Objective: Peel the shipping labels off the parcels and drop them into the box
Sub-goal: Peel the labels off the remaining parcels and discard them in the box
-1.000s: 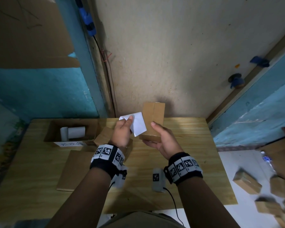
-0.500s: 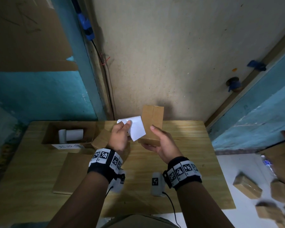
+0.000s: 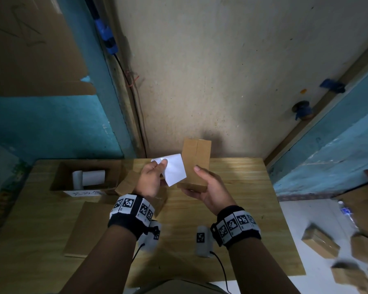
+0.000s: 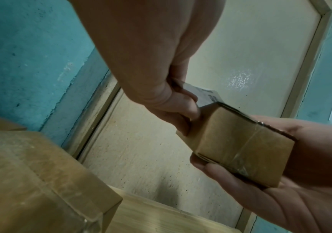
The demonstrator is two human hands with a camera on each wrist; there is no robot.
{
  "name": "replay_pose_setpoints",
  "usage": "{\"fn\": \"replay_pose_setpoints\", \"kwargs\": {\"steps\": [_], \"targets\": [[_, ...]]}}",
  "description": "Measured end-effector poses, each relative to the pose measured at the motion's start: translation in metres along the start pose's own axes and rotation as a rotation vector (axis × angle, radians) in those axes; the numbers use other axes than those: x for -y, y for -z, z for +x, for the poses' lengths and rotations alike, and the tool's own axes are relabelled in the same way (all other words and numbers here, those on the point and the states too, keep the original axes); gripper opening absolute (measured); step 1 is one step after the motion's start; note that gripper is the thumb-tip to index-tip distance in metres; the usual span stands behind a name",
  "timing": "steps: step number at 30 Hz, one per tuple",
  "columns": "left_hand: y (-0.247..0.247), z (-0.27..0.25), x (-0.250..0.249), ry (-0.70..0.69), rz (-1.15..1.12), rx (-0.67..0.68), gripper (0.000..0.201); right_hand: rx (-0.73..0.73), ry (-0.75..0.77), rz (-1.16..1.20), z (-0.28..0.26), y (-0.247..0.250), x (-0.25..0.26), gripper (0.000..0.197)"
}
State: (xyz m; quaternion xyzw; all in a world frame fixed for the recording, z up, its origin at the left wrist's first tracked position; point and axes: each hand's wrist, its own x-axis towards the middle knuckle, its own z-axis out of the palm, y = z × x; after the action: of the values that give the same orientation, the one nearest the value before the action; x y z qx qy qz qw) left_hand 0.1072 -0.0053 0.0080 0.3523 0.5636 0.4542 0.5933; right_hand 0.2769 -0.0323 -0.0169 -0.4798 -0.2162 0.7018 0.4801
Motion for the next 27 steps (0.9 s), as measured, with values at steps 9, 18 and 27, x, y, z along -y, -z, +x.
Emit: {"fn": "replay_pose_setpoints", "kwargs": {"steps": [9, 18, 27], "targets": [[-0.001, 0.002, -0.004, 0.010, -0.007, 0.047, 0.039, -0.007, -0.012, 0.022, 0.000, 0.005, 0.003, 0.038], [0.007, 0.014, 0.005, 0.082, -0.058, 0.063, 0.025, -0.012, -0.035, 0.040, 0.000, 0.005, 0.004, 0.033], [0.010, 0.015, 0.002, 0.102, -0.029, 0.064, 0.027, -0.001, -0.038, 0.047, -0.001, 0.001, 0.005, 0.029]]}}
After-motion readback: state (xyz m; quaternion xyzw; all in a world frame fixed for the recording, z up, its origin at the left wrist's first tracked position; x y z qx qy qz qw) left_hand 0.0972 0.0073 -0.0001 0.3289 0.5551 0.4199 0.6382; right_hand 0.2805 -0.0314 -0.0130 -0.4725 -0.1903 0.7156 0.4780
